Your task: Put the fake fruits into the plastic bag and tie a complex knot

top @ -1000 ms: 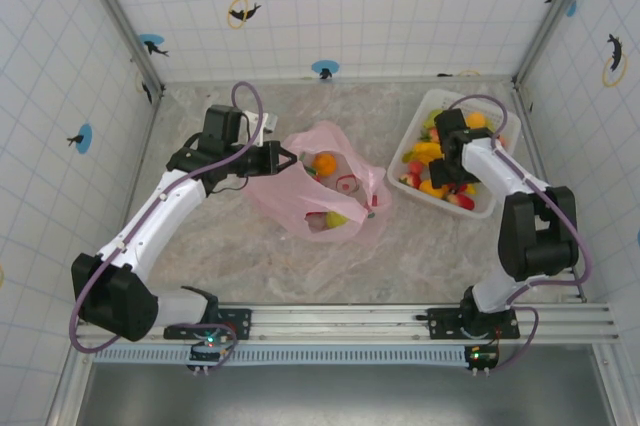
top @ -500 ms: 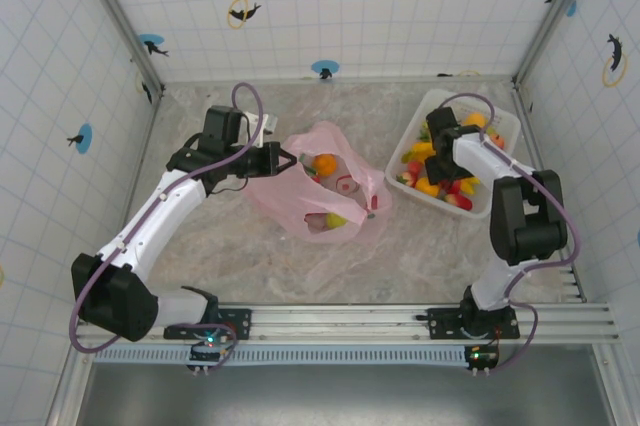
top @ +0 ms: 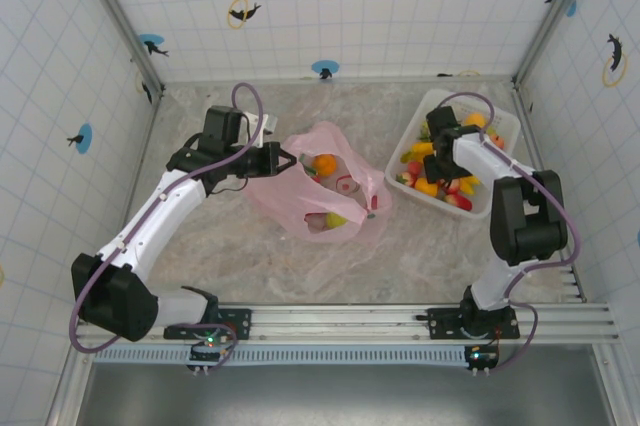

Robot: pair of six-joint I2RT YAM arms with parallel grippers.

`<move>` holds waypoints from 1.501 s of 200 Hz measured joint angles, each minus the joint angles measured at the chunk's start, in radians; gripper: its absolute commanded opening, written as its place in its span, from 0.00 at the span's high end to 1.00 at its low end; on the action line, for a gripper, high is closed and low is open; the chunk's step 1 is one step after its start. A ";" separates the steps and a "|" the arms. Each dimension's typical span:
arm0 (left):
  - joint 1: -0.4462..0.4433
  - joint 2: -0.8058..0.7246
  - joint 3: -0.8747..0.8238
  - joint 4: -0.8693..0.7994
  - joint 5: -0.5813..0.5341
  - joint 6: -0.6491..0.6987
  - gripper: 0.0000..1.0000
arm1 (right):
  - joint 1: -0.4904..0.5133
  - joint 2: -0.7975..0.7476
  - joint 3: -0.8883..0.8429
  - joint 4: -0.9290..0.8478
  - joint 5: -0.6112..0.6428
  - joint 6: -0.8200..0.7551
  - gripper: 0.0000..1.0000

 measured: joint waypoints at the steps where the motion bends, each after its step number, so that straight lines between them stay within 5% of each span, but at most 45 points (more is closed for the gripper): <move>1: 0.000 0.000 0.000 0.000 0.000 0.000 1.00 | 0.000 0.000 -0.001 0.000 0.000 0.000 0.31; 140: 0.000 0.000 0.018 -0.004 0.000 0.000 1.00 | -0.024 -0.043 -0.043 0.017 -0.013 0.010 0.47; 193: 0.000 0.000 0.018 -0.004 0.000 0.000 1.00 | -0.025 -0.309 -0.043 -0.027 -0.010 0.044 0.47; 239: 0.000 0.000 0.018 -0.003 0.000 0.000 1.00 | -0.007 -0.599 -0.077 -0.014 -0.137 0.130 0.48; 300: 0.000 0.000 0.018 -0.003 0.000 0.000 1.00 | 0.235 -0.836 -0.090 0.206 -0.351 0.349 0.49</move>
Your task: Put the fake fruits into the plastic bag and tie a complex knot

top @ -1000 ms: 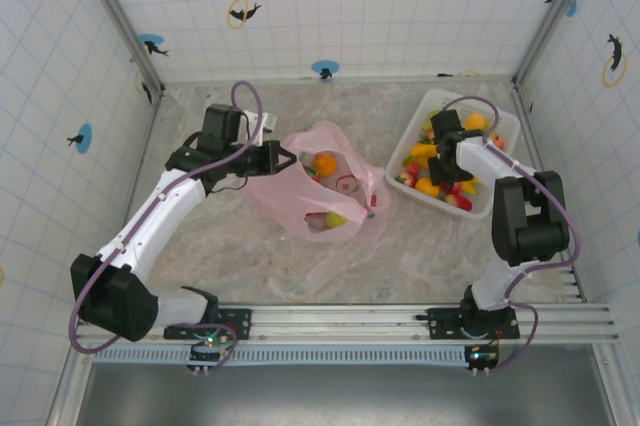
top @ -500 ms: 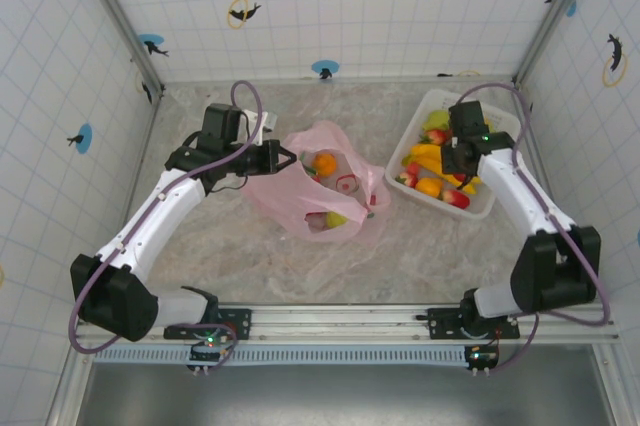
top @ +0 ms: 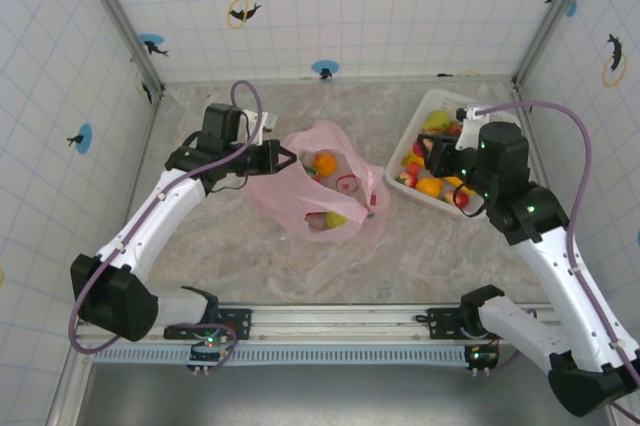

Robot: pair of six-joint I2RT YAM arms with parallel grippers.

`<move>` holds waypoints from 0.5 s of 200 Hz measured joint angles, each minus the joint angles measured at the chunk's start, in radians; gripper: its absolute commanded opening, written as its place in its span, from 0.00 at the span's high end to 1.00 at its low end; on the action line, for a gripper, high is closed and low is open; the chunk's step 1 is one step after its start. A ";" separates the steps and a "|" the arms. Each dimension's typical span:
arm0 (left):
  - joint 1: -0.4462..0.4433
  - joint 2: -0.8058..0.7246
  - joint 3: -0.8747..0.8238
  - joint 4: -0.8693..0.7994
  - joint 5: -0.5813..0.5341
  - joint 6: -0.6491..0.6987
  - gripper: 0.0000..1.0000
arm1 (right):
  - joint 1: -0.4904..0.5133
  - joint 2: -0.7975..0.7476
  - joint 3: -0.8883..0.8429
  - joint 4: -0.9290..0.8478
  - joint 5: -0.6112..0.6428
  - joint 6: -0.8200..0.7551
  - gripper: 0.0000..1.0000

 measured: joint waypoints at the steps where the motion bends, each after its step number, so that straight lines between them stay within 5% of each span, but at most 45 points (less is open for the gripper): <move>1: 0.000 0.000 0.000 0.000 0.000 0.000 1.00 | 0.004 0.000 0.000 0.003 0.000 0.002 0.49; 57: 0.000 0.000 0.000 0.000 0.000 0.000 1.00 | 0.394 0.139 0.000 0.238 0.035 0.071 0.50; 100: 0.000 0.000 0.018 -0.017 0.007 0.002 1.00 | 0.516 0.300 0.000 0.296 0.157 0.018 0.51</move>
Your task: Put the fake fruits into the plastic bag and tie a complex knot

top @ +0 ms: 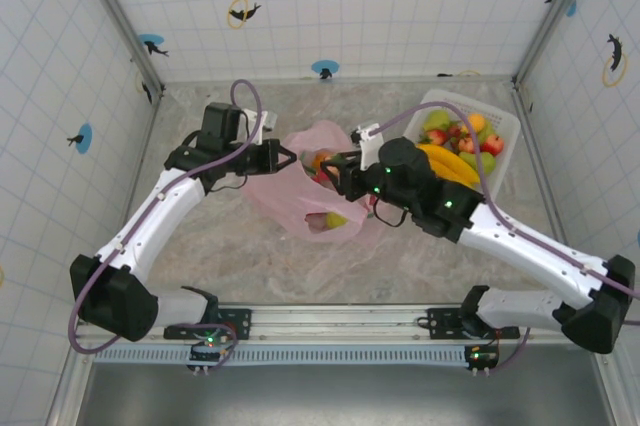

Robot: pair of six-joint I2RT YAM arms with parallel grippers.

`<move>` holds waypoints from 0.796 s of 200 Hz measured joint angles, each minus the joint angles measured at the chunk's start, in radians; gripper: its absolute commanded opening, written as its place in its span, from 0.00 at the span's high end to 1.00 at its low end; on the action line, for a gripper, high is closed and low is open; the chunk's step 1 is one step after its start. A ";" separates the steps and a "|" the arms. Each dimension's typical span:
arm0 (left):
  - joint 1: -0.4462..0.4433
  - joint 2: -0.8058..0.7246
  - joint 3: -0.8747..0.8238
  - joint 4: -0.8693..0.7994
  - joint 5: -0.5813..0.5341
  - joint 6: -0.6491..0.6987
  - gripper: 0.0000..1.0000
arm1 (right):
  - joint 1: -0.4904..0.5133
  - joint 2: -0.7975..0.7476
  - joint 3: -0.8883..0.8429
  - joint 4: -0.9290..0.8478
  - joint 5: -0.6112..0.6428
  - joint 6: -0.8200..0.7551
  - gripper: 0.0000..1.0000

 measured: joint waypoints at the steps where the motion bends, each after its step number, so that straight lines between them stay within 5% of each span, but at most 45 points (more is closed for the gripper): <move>1: 0.000 0.000 0.001 -0.001 0.001 0.000 1.00 | 0.001 0.002 0.000 0.001 0.002 -0.002 0.51; 57: 0.000 0.002 0.079 -0.106 0.027 0.079 1.00 | 0.034 0.149 -0.031 0.078 0.162 -0.117 0.50; 159: 0.000 0.007 0.095 -0.153 -0.005 0.104 1.00 | 0.010 0.384 -0.068 0.247 0.234 -0.148 0.49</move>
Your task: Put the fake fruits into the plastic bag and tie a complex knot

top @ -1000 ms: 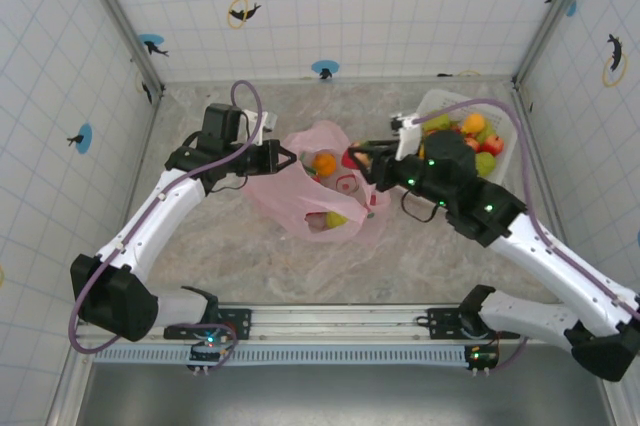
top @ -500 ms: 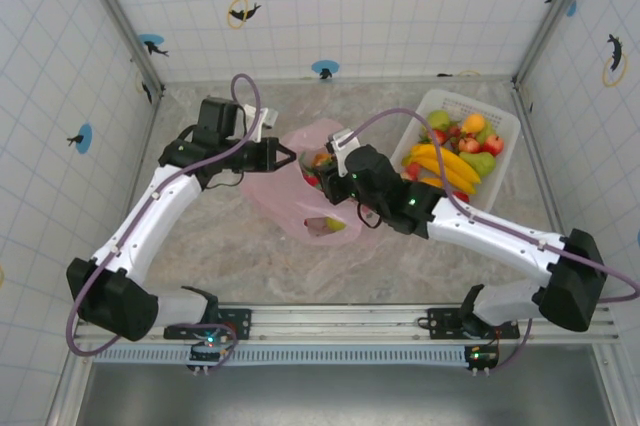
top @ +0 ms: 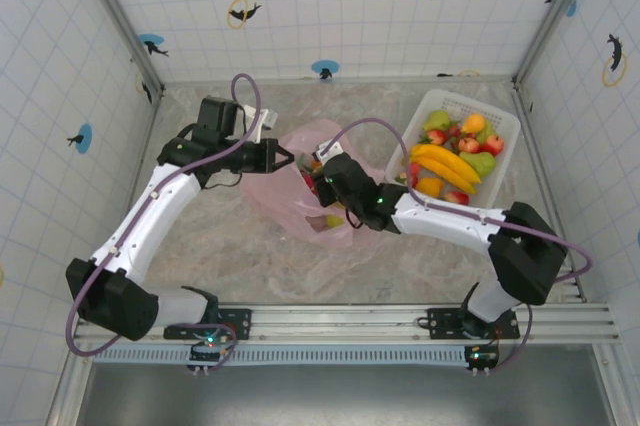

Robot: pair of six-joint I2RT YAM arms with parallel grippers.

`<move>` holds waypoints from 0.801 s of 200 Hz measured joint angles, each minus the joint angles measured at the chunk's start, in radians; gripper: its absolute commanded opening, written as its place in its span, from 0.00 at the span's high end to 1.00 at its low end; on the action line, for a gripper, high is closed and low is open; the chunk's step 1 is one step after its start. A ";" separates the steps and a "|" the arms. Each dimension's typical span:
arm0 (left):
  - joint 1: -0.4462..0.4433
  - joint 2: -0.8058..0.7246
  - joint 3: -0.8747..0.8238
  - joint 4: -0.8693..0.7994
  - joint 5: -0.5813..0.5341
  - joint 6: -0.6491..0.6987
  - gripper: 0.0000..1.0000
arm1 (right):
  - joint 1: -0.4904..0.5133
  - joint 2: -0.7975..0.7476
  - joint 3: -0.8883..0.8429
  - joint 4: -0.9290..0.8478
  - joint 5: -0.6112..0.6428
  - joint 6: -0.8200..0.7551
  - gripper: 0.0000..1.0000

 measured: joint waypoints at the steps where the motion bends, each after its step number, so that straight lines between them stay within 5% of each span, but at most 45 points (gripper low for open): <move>1: 0.000 0.000 0.000 0.000 -0.001 0.000 1.00 | 0.000 0.002 0.000 0.002 0.000 0.001 0.49; 29: 0.000 0.008 0.000 -0.003 -0.041 -0.001 1.00 | -0.013 0.035 0.000 0.076 -0.003 0.021 0.47; 80: 0.000 0.008 0.000 -0.002 -0.071 -0.003 1.00 | -0.026 0.109 0.000 0.132 -0.035 0.050 0.25; 160: 0.000 0.009 0.000 0.005 -0.077 -0.004 1.00 | -0.032 0.068 0.000 0.056 -0.039 0.053 0.24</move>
